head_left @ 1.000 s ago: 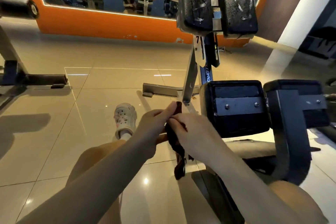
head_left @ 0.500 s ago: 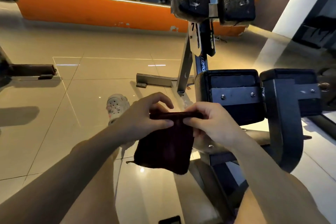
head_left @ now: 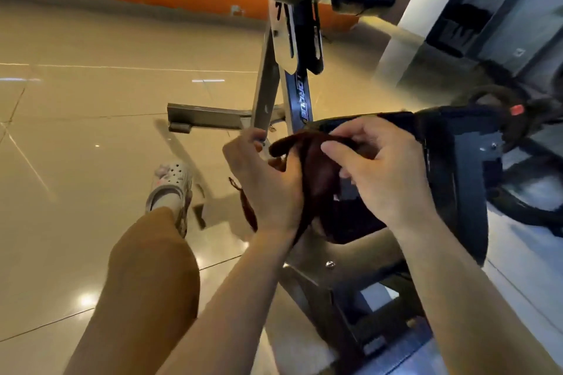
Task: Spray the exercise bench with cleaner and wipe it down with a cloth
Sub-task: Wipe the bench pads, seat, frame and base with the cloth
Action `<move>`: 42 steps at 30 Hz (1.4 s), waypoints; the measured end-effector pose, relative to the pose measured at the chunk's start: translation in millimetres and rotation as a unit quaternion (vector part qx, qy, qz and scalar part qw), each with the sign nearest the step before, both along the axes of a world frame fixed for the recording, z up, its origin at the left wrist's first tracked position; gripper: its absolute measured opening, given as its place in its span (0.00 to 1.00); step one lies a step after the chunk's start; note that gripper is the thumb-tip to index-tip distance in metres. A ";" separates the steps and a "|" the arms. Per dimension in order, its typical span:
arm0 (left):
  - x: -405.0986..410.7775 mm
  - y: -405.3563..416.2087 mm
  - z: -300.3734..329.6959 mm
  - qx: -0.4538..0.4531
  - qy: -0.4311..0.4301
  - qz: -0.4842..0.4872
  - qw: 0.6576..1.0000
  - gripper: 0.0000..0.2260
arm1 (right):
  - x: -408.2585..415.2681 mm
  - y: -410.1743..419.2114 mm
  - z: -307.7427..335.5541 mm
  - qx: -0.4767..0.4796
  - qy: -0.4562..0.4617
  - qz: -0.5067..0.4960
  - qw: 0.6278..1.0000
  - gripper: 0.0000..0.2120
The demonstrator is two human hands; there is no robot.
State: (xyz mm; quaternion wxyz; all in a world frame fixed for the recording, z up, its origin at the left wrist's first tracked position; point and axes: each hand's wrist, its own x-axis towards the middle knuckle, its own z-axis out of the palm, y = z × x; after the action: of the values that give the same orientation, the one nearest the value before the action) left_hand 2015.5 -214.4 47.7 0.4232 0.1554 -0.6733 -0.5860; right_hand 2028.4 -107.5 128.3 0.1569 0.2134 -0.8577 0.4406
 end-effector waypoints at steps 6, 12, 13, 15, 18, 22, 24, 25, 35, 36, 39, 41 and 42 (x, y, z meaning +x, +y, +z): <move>-6.4 43.3 -32.7 0.031 0.053 -0.085 0.994 0.09 | -19.7 0.5 -0.7 -0.028 -0.016 -0.025 0.999 0.08; 13.6 39.7 -56.9 -0.045 0.005 -0.175 0.983 0.22 | -18.7 -22.7 4.6 0.041 -0.014 -0.050 0.998 0.09; 16.3 38.5 -55.0 -0.052 0.000 -0.189 0.981 0.23 | -17.8 -28.0 6.6 0.054 -0.020 -0.055 0.997 0.08; 16.9 37.4 -48.7 -0.057 0.002 -0.220 0.974 0.25 | -16.9 -37.2 11.8 0.074 -0.024 -0.064 0.995 0.07; 0.7 35.0 -34.0 -0.016 0.041 -0.282 0.958 0.32 | -18.6 -42.3 22.1 0.060 -0.034 -0.068 0.995 0.07; -29.2 27.0 -18.0 0.072 0.067 -0.305 0.947 0.31 | -27.6 -31.2 21.5 0.019 0.007 -0.134 0.991 0.14; -25.4 27.8 -29.7 0.072 0.093 -0.305 0.945 0.28 | -34.4 -22.0 11.7 0.026 0.009 -0.203 0.979 0.19; -19.2 31.1 -40.0 0.063 0.096 -0.314 0.943 0.28 | -37.6 -17.2 4.1 0.035 -0.003 -0.235 0.971 0.20; -15.7 27.1 -30.4 0.113 0.050 -0.365 0.923 0.28 | -48.3 -9.5 -55.5 -0.018 -0.069 -0.312 0.948 0.16; -32.4 20.3 -15.9 0.127 0.052 -0.359 0.923 0.25 | -48.7 -10.6 -55.6 -0.020 -0.066 -0.313 0.947 0.17; -70.7 -0.6 11.2 0.089 0.080 -0.387 0.914 0.17 | -48.2 -12.1 -58.6 -0.033 -0.067 -0.317 0.945 0.16; -72.3 -8.5 7.1 0.044 0.112 -0.433 0.894 0.14 | -47.9 -14.4 -57.9 -0.052 -0.065 -0.322 0.943 0.17; -68.6 -11.5 0.2 0.025 0.125 -0.451 0.884 0.15 | -47.4 -16.1 -57.2 -0.062 -0.068 -0.327 0.940 0.18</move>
State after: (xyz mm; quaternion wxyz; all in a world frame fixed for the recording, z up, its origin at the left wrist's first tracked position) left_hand 1946.9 -226.0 47.9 0.1904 -0.2288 -0.5970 -0.7450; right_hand 1981.0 -123.6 71.1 0.2471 -0.1196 -0.8600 0.4302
